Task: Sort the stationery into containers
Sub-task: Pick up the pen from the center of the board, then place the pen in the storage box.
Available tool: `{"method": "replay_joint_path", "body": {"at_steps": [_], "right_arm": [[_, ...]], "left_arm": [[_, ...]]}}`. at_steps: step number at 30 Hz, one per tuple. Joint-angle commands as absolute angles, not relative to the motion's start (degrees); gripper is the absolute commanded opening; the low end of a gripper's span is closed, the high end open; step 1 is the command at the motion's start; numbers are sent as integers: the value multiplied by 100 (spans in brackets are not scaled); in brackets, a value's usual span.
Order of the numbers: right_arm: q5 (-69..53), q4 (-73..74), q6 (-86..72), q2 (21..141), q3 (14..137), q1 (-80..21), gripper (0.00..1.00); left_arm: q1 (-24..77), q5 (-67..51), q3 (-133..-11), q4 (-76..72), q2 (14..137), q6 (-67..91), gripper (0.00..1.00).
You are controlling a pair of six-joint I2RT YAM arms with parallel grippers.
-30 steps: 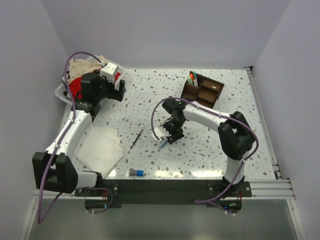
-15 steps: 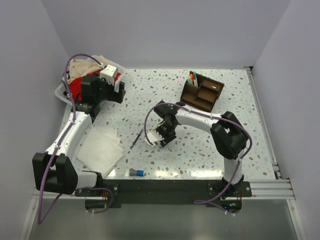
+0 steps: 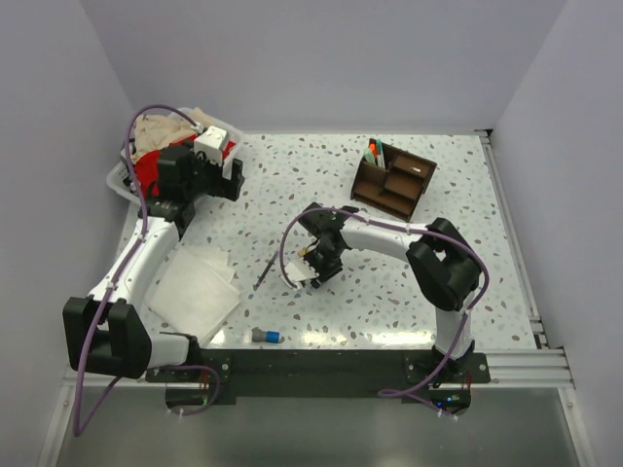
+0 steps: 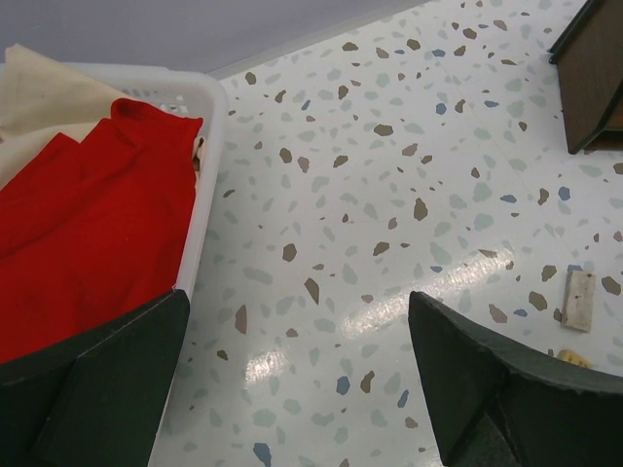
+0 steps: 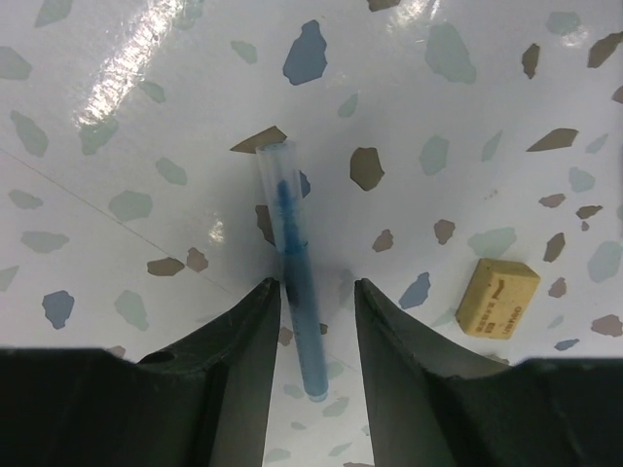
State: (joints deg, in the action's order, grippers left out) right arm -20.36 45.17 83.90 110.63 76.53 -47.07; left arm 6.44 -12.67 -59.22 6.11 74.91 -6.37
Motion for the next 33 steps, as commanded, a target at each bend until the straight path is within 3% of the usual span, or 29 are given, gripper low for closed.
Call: {"method": "replay_joint_path", "body": {"at_steps": [1, 5, 8, 10, 14, 17, 20, 21, 27, 33], "right_arm": [[-1872, 4263, 8271, 11039, 7375, -4799, 40], [-1828, 3973, 8060, 11039, 7207, -4869, 38], [-1819, 3972, 7954, 11126, 7259, -4878, 12], [-1872, 4148, 7866, 11145, 7444, -4878, 0], [-2083, 4297, 7463, 11022, 8058, -4738, 0], [-2556, 4456, 6481, 10960, 9234, -4257, 0], [-3382, 4316, 4716, 11144, 10579, -3380, 0], [-3523, 3906, 3710, 11179, 10930, -3140, 0], [-3429, 1192, 979, 11048, 10426, -1768, 0], [-2769, -374, 362, 10907, 9670, -1240, 0]], "left_arm": [[606, -1336, -5924, 431, 7409, -492, 100], [606, -1327, -5924, 431, 7409, -510, 100], [606, -1353, -5933, 413, 7435, -475, 100], [606, -1415, -5959, 396, 7488, -413, 100], [571, -1573, -6108, 395, 7664, -334, 100], [440, -1749, -6328, 369, 7918, -203, 100], [352, -1671, -6469, 168, 8217, 26, 97], [369, -1139, -6469, 132, 8392, 253, 95], [369, -246, -6758, 193, 8990, 27, 96], [518, -291, -7084, 422, 9377, -456, 96]]}}
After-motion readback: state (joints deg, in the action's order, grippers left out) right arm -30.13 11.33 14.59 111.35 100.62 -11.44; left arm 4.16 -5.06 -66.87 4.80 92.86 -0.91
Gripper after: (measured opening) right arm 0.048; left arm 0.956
